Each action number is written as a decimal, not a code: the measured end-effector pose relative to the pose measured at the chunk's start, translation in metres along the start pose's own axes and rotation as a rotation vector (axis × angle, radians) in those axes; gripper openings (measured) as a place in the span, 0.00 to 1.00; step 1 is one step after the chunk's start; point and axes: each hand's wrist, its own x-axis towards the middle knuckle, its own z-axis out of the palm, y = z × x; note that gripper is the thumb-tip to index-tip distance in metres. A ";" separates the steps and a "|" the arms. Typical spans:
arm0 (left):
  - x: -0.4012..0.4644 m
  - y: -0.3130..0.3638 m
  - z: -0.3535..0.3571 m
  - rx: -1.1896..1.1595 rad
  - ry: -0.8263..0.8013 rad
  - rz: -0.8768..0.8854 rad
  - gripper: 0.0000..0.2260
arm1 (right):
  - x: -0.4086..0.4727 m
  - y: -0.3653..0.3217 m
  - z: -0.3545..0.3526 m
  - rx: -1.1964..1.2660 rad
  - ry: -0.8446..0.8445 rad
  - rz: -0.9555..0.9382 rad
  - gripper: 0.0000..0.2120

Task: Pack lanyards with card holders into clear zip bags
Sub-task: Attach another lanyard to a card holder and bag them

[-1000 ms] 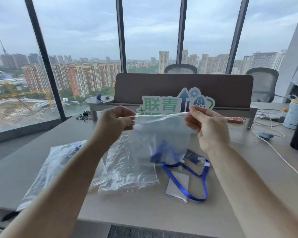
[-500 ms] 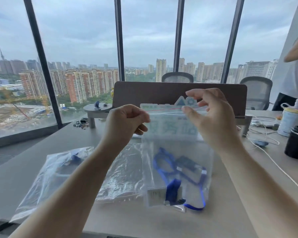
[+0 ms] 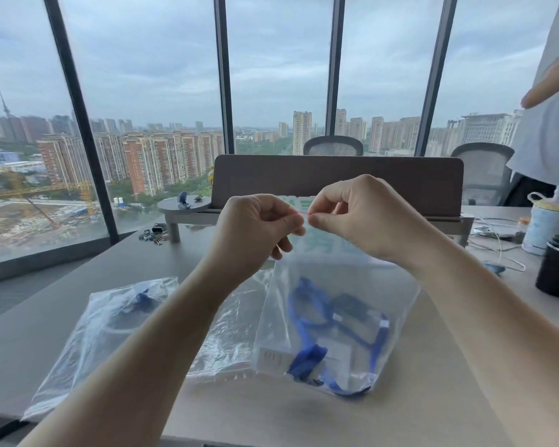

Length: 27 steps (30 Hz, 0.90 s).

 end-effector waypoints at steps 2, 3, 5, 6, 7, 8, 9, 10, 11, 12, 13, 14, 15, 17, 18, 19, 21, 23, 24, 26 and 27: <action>-0.001 0.001 -0.001 0.006 -0.002 0.007 0.04 | 0.000 -0.003 0.001 -0.023 -0.014 -0.021 0.07; -0.001 0.001 -0.001 0.004 -0.002 0.010 0.05 | 0.000 -0.003 0.002 -0.031 -0.021 -0.030 0.07; -0.002 0.002 -0.002 0.000 0.000 0.017 0.05 | 0.000 -0.006 0.004 -0.030 -0.038 -0.035 0.07; -0.002 0.003 -0.003 -0.005 -0.001 0.017 0.05 | 0.000 -0.007 0.004 -0.028 -0.045 -0.036 0.07; -0.003 0.003 -0.003 -0.013 -0.003 0.017 0.06 | 0.000 -0.008 0.005 -0.034 -0.049 -0.040 0.06; -0.003 0.003 -0.004 -0.020 -0.002 0.015 0.06 | -0.001 -0.009 0.005 -0.055 -0.055 -0.040 0.06; -0.003 0.003 -0.005 -0.028 0.006 0.013 0.07 | -0.002 -0.010 0.005 -0.086 -0.060 -0.037 0.06; -0.003 0.002 -0.006 -0.034 0.023 0.010 0.08 | -0.002 -0.011 0.006 -0.112 -0.066 -0.028 0.06; -0.003 0.000 -0.009 -0.037 0.049 0.008 0.08 | -0.003 -0.011 0.006 -0.119 -0.072 -0.020 0.06; -0.003 -0.001 -0.012 -0.040 0.081 0.004 0.09 | -0.003 -0.011 0.006 -0.107 -0.074 -0.018 0.07; -0.002 -0.003 -0.017 -0.049 0.118 -0.003 0.09 | -0.002 -0.008 0.006 -0.085 -0.069 -0.021 0.08; -0.001 -0.004 -0.023 -0.066 0.160 -0.013 0.10 | -0.002 -0.004 0.005 -0.067 -0.061 -0.021 0.08; 0.000 -0.006 -0.030 -0.091 0.203 -0.022 0.11 | -0.002 0.000 0.004 -0.057 -0.057 -0.013 0.08; -0.001 -0.009 -0.043 -0.125 0.277 -0.031 0.12 | -0.005 0.007 0.002 -0.038 -0.057 0.006 0.08; -0.002 -0.010 -0.049 -0.126 0.301 -0.030 0.12 | -0.007 0.010 0.001 -0.026 -0.050 0.012 0.08; -0.003 -0.011 -0.054 -0.123 0.318 -0.026 0.12 | -0.009 0.011 0.001 -0.019 -0.041 0.013 0.08; -0.006 -0.012 -0.063 -0.117 0.340 -0.021 0.11 | -0.013 0.012 0.001 -0.022 -0.029 0.007 0.08; -0.008 -0.012 -0.071 -0.113 0.361 -0.019 0.11 | -0.014 0.012 0.001 -0.028 -0.024 0.004 0.08; -0.010 -0.011 -0.074 -0.116 0.370 -0.020 0.11 | -0.013 0.011 0.000 -0.032 -0.023 0.002 0.08; -0.013 -0.009 -0.081 -0.137 0.383 -0.019 0.11 | -0.013 0.008 -0.001 -0.036 -0.019 0.001 0.08; -0.014 -0.007 -0.085 -0.152 0.387 -0.014 0.11 | -0.013 0.005 -0.001 -0.035 -0.014 -0.004 0.08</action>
